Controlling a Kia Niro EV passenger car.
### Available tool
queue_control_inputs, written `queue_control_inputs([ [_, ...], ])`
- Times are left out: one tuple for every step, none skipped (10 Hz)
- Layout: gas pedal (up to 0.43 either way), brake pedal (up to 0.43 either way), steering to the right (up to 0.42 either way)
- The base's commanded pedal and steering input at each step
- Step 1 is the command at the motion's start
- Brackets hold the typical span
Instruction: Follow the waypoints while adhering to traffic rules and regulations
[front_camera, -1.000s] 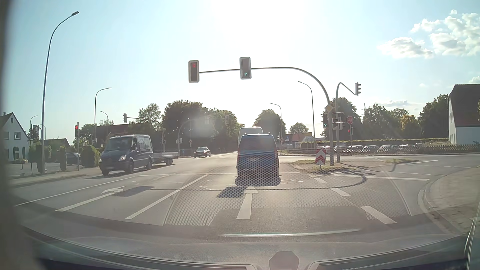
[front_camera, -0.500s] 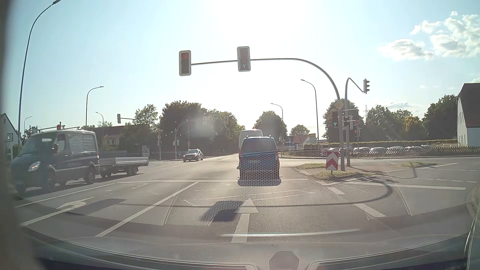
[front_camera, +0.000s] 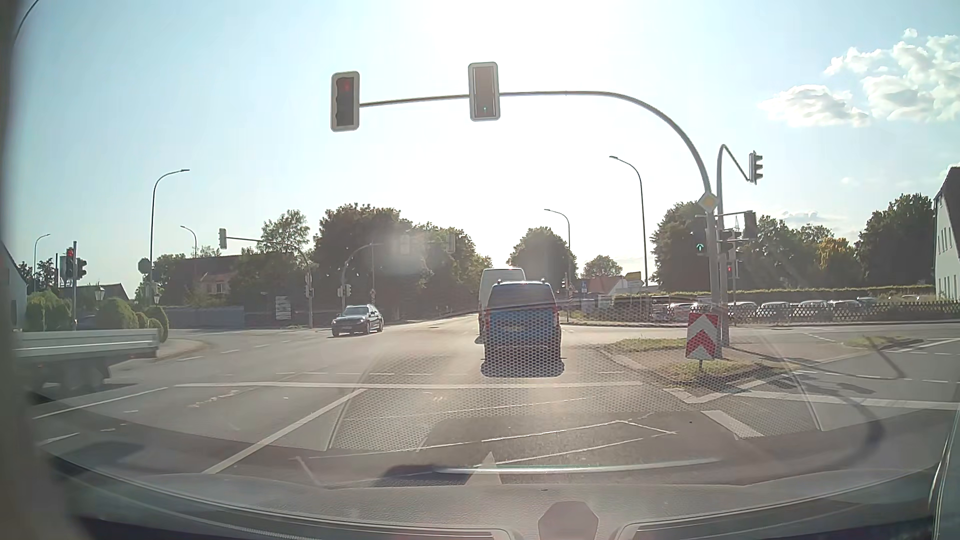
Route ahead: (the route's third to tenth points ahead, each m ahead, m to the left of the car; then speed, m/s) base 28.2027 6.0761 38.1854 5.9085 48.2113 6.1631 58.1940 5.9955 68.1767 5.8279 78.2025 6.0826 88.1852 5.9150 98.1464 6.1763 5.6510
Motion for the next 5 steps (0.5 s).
queue_control_inputs([
  [0.209,0.006,-0.002],
  [0.209,0.006,-0.002],
  [0.209,0.006,-0.002],
  [0.209,0.006,-0.002],
  [0.209,0.012,-0.002],
])
